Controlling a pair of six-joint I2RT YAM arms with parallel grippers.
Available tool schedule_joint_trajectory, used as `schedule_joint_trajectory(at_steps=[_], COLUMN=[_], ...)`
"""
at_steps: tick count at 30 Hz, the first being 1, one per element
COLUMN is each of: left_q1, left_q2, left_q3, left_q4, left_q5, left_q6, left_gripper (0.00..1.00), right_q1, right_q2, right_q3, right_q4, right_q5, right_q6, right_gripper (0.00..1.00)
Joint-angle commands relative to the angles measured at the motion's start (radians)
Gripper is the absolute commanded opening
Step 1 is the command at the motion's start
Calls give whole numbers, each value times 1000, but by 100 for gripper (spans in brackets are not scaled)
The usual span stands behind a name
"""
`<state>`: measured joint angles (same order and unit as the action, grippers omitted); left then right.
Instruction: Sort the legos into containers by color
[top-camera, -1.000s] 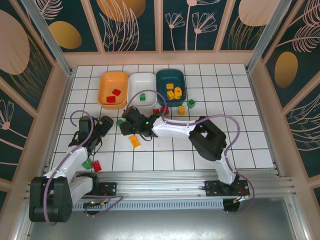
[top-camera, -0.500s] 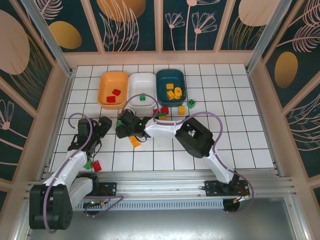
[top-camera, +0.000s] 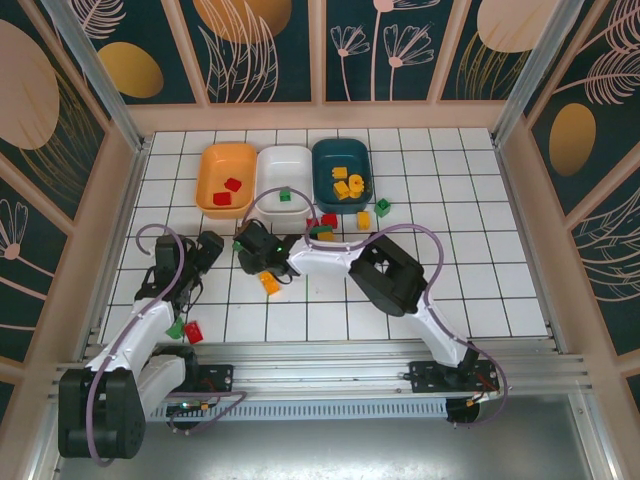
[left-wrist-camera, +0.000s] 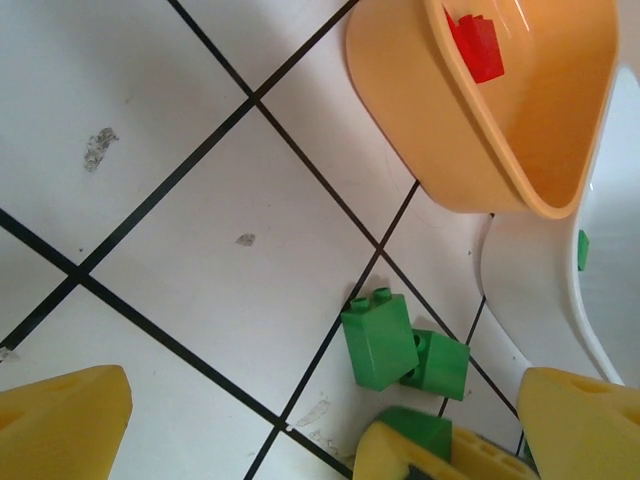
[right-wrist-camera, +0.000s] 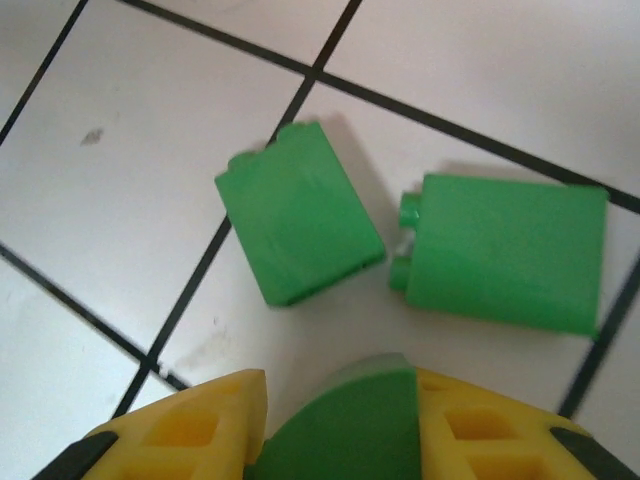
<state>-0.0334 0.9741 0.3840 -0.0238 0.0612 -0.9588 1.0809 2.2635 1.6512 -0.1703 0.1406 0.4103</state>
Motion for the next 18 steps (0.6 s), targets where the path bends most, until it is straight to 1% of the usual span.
schedule_joint_trajectory(at_steps=[1,4,6,10,12,16,18], left_q1=[7,5,5,6,5,6,7], left_q2=[3,-10,-30,-81,-103,-130,-143], left_q3=[52,88,115,168,182,193,188], left_q4=[-15,-66,-126,-219,-249,-297,-307], left_q5=[-6,-15,-52,-69,-69,-68,-72], left_q6=[22,36,36,53,54,64,62], left_gripper=[99,99,99,99,98,98,98], right_q1=[-7,-79,-138,-248,-280,-314,-324], right_q2=[-168,-244,-242,-160,-98,-3,32], right_q3=[-39,-85,-81,-2,70,195,250], right_q4=[32,75,82,67,32,-6,-27], right_q5=[46,50,43,4,4,1,2], right_q6=[-34,-48,-55,-68,-81,-113,-127], right_gripper=[29,29,29,30,30,31,33])
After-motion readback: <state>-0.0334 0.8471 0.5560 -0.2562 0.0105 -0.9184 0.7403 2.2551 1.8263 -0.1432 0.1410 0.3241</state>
